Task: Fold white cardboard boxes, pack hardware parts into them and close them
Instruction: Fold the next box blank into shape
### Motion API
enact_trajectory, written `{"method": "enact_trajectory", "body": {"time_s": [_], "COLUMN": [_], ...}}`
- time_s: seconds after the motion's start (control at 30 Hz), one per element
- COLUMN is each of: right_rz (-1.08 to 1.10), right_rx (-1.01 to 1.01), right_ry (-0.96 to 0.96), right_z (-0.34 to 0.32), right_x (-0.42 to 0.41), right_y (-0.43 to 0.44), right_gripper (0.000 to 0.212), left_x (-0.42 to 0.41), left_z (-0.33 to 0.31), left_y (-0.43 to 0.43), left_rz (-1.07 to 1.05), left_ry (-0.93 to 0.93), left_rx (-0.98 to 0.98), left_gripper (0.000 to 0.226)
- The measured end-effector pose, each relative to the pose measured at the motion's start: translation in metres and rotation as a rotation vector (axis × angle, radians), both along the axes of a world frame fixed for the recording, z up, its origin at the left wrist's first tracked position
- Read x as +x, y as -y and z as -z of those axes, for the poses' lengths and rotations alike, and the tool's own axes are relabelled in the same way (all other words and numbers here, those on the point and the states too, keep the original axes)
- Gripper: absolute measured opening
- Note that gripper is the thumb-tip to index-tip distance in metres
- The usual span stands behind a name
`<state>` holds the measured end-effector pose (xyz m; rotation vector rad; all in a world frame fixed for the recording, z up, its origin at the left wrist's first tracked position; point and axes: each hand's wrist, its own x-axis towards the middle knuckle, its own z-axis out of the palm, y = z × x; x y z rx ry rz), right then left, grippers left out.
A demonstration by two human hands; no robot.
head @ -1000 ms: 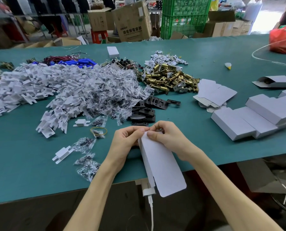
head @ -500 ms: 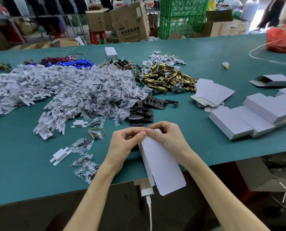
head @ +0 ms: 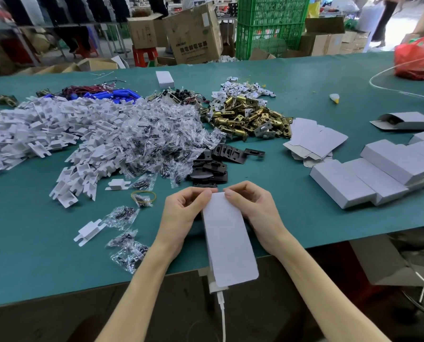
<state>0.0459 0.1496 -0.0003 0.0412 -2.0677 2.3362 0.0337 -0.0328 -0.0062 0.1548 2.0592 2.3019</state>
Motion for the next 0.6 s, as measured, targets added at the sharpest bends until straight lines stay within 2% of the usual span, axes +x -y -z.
{"method": "enact_trajectory", "body": {"time_s": [0.27,0.6], "right_rz": [0.106,0.051], "right_rx": [0.006,0.033], "right_ry": [-0.038,-0.066], "right_z": [0.0007,0.0025], "right_x": [0.0030,0.0030], "right_y": [0.0021,0.0031], "right_gripper": [0.008,0.011], "left_x": [0.0027,0.0047], "left_z": [-0.0022,-0.0058], "left_y": [0.0000,-0.0018], "left_rz": [0.074,0.036], "left_ry": [-0.025,-0.011], "left_rx": [-0.001,0.026], "left_gripper": [0.017,0.016]}}
